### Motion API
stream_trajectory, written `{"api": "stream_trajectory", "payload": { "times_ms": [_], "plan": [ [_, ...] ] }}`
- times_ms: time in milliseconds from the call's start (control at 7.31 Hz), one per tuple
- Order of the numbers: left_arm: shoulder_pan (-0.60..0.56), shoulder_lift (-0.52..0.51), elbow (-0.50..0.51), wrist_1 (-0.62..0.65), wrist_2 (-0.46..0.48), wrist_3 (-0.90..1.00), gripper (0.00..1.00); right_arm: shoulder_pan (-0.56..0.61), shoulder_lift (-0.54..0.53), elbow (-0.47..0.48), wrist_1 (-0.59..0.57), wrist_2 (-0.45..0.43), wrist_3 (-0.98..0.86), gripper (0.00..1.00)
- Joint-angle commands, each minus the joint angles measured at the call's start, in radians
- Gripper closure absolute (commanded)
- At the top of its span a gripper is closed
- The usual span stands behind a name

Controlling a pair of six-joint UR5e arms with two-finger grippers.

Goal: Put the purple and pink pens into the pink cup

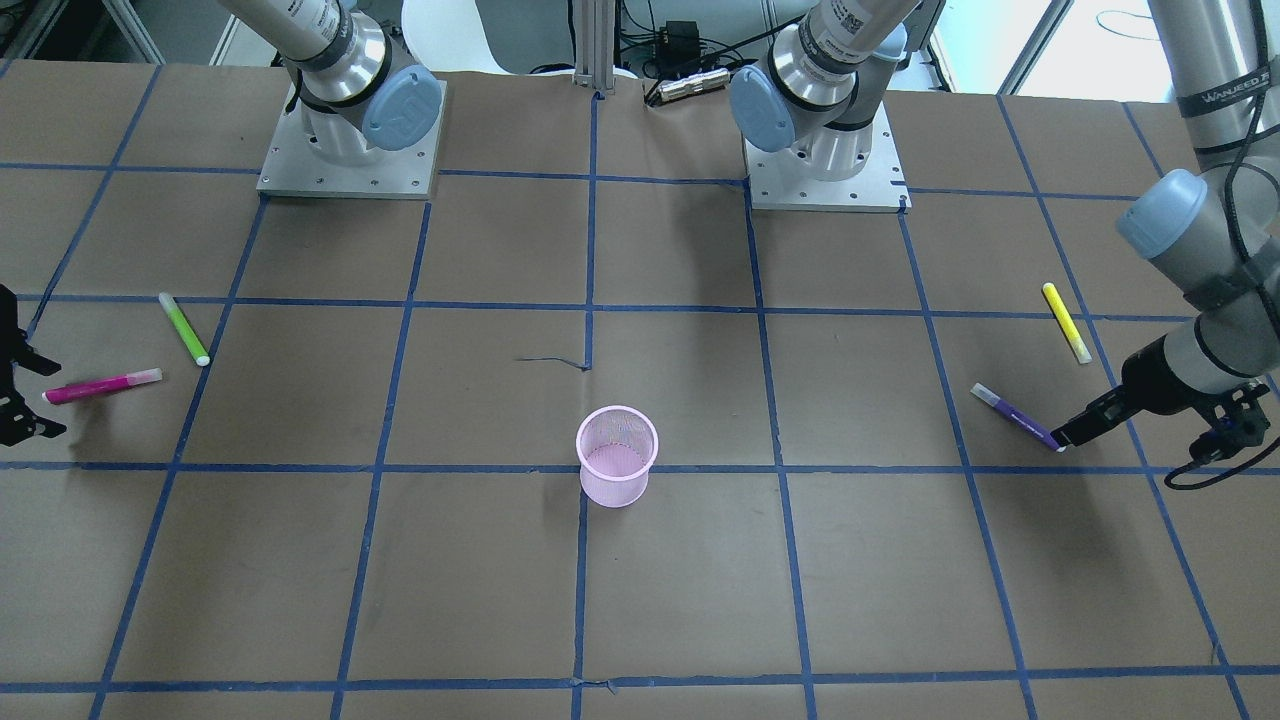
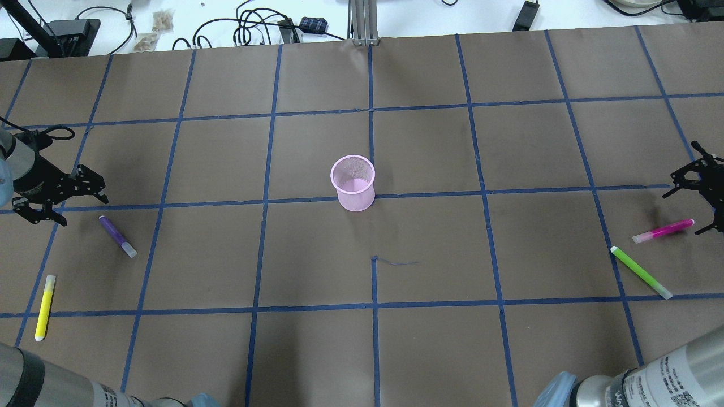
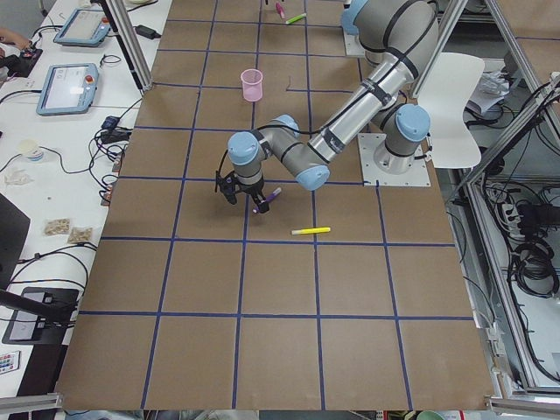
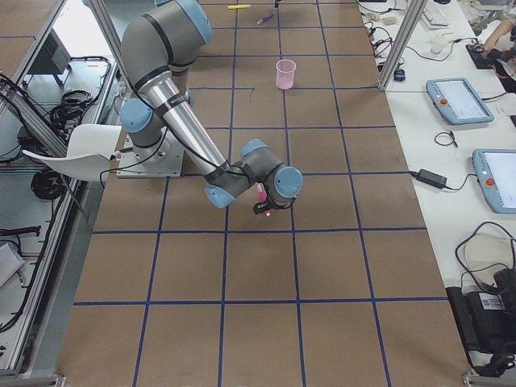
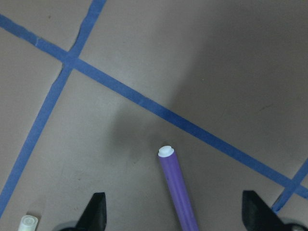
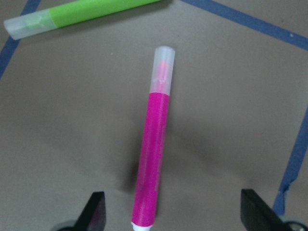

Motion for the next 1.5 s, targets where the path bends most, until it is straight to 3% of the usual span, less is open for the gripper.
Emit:
{"api": "stream_trajectory", "payload": {
  "times_ms": [0, 137, 410, 684, 957, 1094, 1231, 1368],
  "plan": [
    [0.001, -0.041, 0.000, 0.014, -0.002, -0.004, 0.02, 0.000, 0.006, 0.000, -0.009, 0.000, 0.001, 0.37],
    [0.001, -0.055, -0.002, 0.014, 0.000, -0.005, 0.02, 0.000, 0.006, 0.000, -0.009, 0.000, -0.002, 0.44],
    [0.001, -0.067, 0.000, 0.018, 0.001, -0.005, 0.16, -0.003, 0.006, 0.000, -0.009, 0.000, 0.003, 0.49],
    [0.001, -0.081, 0.000, 0.018, 0.000, -0.004, 0.18, -0.006, 0.005, 0.000, -0.008, -0.003, 0.005, 0.76],
    [0.001, -0.084, 0.000, 0.018, 0.000, -0.008, 0.43, -0.011, -0.003, -0.003, -0.002, -0.001, 0.026, 0.85],
    [0.001, -0.084, 0.001, 0.021, -0.005, -0.010, 0.74, -0.011, -0.017, -0.012, 0.009, 0.017, 0.094, 0.88],
    [-0.001, -0.084, 0.008, 0.021, -0.006, -0.018, 1.00, -0.009, -0.053, -0.009, 0.011, 0.031, 0.163, 0.89],
    [-0.001, -0.084, 0.011, 0.021, -0.008, -0.015, 1.00, 0.003, -0.111, -0.006, 0.017, 0.083, 0.267, 0.88]
  ]
}}
